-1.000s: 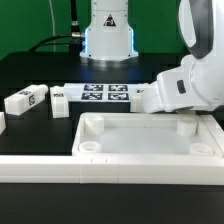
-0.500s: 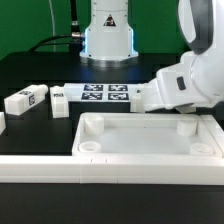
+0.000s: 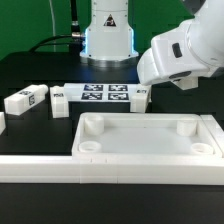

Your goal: Assemble desk

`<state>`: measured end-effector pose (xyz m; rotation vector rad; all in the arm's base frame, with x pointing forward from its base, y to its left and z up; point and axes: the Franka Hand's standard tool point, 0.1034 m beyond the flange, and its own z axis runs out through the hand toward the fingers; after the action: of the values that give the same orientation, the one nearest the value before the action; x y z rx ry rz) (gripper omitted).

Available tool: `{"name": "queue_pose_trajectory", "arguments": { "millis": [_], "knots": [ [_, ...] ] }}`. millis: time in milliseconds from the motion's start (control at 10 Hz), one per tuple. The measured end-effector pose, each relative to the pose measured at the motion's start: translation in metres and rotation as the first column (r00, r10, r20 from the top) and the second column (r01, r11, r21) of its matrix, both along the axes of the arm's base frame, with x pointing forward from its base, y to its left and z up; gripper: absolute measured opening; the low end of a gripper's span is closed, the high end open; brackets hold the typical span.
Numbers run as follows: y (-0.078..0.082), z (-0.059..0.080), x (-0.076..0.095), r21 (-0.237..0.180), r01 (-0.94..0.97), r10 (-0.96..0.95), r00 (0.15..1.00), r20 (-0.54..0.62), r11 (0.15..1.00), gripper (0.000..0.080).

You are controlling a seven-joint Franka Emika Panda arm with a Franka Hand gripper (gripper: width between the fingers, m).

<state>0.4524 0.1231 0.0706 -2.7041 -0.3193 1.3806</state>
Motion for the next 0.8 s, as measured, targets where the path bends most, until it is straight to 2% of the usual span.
{"name": "queue_pose_trajectory", "arguments": {
  "millis": [100, 200, 400, 600, 700, 800],
  "knots": [
    [0.0, 0.0, 0.001, 0.0, 0.001, -0.001, 1.0, 0.003, 1.0, 0.029],
    [-0.001, 0.002, 0.01, 0.014, 0.015, -0.016, 0.998, 0.057, 1.0, 0.029],
    [-0.013, 0.029, 0.028, 0.036, 0.072, -0.077, 0.985, 0.154, 0.997, 0.0291],
    [-0.021, 0.062, 0.038, 0.043, 0.084, -0.093, 0.965, 0.246, 0.995, 0.0291],
    [-0.024, 0.068, 0.047, 0.06, 0.081, -0.096, 0.941, 0.325, 0.995, 0.0291],
    [-0.024, 0.066, 0.047, 0.062, 0.083, -0.101, 0.921, 0.376, 0.995, 0.0291]
  ]
}}
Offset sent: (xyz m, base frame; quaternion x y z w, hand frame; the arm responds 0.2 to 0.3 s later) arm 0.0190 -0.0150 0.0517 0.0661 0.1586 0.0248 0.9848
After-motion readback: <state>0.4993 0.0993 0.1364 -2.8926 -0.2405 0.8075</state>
